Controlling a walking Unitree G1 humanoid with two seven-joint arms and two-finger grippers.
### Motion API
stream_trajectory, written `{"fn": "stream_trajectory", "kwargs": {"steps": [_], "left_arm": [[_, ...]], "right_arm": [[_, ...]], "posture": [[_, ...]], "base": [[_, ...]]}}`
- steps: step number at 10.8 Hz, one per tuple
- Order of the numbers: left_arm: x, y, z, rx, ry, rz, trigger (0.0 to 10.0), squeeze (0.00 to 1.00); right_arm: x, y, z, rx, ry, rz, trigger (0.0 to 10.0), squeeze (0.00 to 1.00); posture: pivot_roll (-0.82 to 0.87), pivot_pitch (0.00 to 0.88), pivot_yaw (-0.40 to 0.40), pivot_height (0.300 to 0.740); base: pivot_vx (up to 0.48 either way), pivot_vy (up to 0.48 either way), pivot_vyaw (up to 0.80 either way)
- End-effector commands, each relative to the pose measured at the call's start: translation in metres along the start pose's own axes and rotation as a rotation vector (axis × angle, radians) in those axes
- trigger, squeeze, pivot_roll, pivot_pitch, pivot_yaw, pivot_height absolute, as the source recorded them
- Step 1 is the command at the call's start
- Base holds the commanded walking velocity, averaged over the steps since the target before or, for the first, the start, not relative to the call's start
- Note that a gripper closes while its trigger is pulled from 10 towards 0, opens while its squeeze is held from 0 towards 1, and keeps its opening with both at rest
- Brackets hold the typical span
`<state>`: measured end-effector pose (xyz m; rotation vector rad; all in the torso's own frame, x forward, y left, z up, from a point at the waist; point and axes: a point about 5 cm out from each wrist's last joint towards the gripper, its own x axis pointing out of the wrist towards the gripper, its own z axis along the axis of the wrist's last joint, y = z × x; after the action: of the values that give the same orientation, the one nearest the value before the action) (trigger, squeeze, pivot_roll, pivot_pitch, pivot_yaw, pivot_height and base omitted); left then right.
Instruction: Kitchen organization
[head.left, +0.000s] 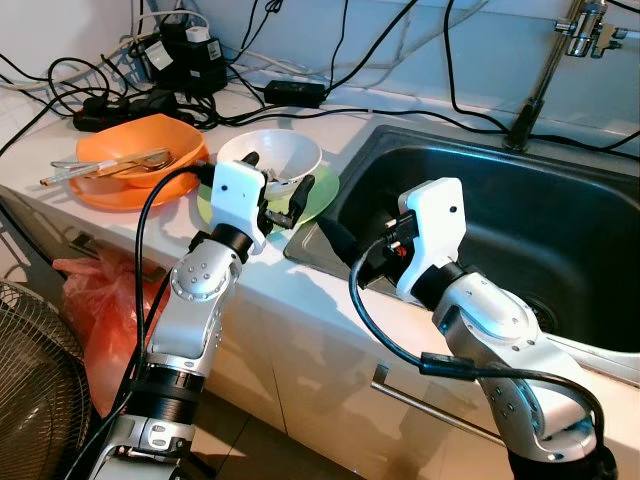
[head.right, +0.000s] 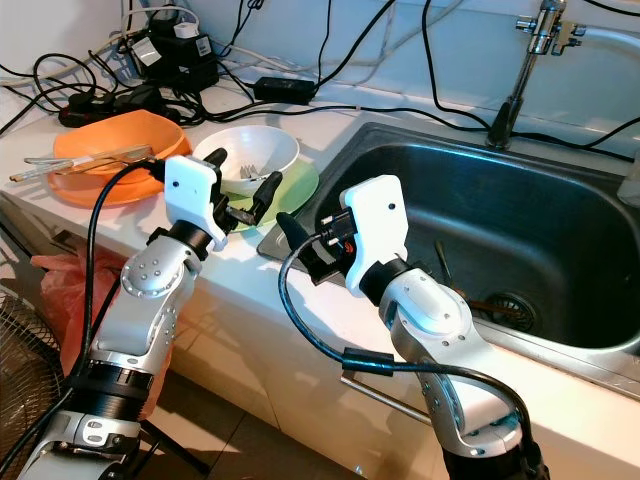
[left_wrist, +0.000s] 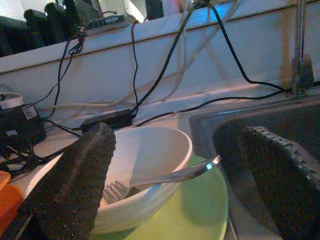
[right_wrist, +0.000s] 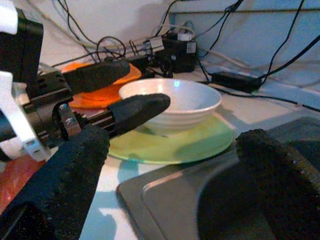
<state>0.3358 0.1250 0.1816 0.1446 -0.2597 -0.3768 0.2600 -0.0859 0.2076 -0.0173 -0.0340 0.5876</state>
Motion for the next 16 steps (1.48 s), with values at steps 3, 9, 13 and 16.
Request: {"fn": "stream_trajectory", "kwargs": {"steps": [3, 9, 13, 16], "left_arm": [[0.004, 0.013, -0.003, 0.071, -0.010, 0.035, 10.0, 0.00], [0.017, -0.002, -0.010, 0.070, -0.046, 0.009, 10.0, 0.00], [0.018, -0.008, -0.015, 0.061, -0.058, -0.020, 4.2, 0.00], [0.019, -0.009, -0.014, 0.053, -0.072, -0.024, 0.0, 0.00]], "right_arm": [[-0.005, 0.002, 0.003, -0.003, 0.005, 0.010, 10.0, 0.00], [-0.007, 0.005, 0.007, -0.020, -0.001, 0.016, 10.0, 0.00], [-0.009, 0.007, 0.002, -0.011, 0.034, 0.038, 10.0, 0.00], [-0.010, 0.010, -0.006, -0.009, 0.085, 0.061, 10.0, 0.00]], "posture": [[-0.11, 0.000, 0.054, 0.740], [-0.13, 0.000, 0.050, 0.740], [-0.13, 0.000, 0.048, 0.740], [-0.13, 0.000, 0.044, 0.740]], "base": [[0.000, 0.000, 0.00], [0.000, 0.000, 0.00], [0.000, 0.000, 0.00], [0.000, 0.000, 0.00]]}}
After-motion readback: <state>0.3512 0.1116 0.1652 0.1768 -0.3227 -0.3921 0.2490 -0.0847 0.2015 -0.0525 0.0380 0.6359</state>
